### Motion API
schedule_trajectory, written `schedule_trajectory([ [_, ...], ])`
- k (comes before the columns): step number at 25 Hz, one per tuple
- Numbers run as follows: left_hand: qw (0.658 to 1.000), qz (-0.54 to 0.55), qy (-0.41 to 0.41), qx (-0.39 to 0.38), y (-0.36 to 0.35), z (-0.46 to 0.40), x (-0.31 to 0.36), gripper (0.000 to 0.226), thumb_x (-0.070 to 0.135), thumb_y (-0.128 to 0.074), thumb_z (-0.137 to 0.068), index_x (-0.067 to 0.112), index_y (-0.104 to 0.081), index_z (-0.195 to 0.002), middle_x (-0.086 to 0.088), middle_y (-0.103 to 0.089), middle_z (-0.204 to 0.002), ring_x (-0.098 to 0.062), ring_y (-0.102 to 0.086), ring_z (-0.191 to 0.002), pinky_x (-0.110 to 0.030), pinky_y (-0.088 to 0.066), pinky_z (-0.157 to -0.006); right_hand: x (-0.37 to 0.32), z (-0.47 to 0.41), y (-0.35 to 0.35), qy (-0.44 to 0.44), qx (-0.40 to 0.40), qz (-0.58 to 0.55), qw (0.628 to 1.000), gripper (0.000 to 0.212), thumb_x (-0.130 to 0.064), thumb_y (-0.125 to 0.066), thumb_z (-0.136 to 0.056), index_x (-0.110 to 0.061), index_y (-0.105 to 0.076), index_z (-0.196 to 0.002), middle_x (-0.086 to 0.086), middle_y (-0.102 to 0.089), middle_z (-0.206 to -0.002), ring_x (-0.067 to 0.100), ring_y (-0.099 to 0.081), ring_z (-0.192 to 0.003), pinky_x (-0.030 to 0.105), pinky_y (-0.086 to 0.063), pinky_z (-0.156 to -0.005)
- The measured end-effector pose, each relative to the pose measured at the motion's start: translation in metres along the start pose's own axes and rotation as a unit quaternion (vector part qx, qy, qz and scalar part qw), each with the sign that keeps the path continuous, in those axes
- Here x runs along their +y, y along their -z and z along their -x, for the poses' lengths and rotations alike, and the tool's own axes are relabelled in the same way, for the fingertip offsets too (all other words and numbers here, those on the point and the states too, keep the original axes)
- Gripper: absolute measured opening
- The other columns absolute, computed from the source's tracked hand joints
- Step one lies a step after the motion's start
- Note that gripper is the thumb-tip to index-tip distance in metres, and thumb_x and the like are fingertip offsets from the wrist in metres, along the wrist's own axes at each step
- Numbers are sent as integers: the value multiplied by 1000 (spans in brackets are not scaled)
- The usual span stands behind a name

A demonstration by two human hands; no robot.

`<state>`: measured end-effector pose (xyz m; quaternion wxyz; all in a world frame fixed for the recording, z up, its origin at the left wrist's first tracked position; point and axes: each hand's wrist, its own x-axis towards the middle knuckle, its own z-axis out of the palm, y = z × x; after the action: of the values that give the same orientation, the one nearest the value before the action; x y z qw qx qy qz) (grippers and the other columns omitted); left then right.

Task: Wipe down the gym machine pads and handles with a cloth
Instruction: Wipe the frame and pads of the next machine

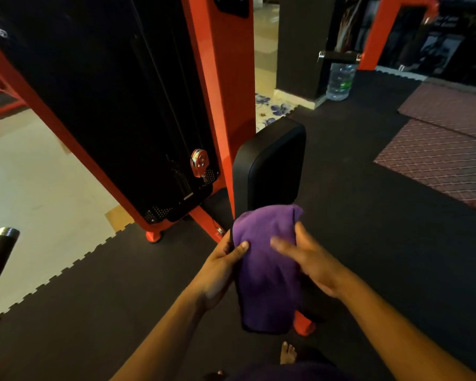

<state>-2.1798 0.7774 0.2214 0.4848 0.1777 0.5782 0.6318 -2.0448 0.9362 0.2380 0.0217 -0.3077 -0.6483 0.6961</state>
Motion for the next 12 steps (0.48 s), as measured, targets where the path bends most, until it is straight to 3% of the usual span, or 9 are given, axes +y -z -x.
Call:
schedule_trajectory([
  [2,1000,-7,7,-12,2,-6,12,36,15,-60,-102,25,-59,-137,-4,-68,-135,-18,-66,-122,-35,-54,-101,10,10,10,-18,-67,-28,997,86,-25,-81,-82,-50,-28,-145,-17,-52,-136,10,-55,-123,37,-54,-97],
  [4,996,-52,20,-67,11,-12,16,47,6,-70,-94,27,-57,-134,0,-68,-132,-18,-66,-122,-36,-56,-100,17,10,9,-18,-25,-64,997,93,-12,-85,-76,-44,-34,-148,-7,-56,-142,16,-58,-126,44,-54,-101],
  [7,983,-127,10,-133,20,-22,28,78,-8,-79,-82,33,-50,-141,6,-62,-141,-15,-60,-130,-43,-51,-110,-2,10,7,17,56,-127,990,86,5,-78,-78,-27,-42,-148,-3,-65,-132,12,-66,-117,35,-57,-95],
  [10,981,-129,-76,-126,11,-38,67,78,-12,-77,-81,29,-52,-142,6,-63,-140,-15,-59,-131,-44,-48,-111,-39,22,15,152,91,-65,982,86,9,-74,-82,-28,-38,-150,-8,-61,-138,4,-61,-122,28,-54,-97],
  [12,969,-132,-160,-138,1,-46,100,68,-17,-73,-81,20,-58,-136,3,-68,-132,-15,-62,-125,-36,-53,-105,-65,38,20,239,172,35,955,68,5,-73,-85,-31,-52,-138,-9,-69,-127,6,-65,-117,31,-56,-94],
])
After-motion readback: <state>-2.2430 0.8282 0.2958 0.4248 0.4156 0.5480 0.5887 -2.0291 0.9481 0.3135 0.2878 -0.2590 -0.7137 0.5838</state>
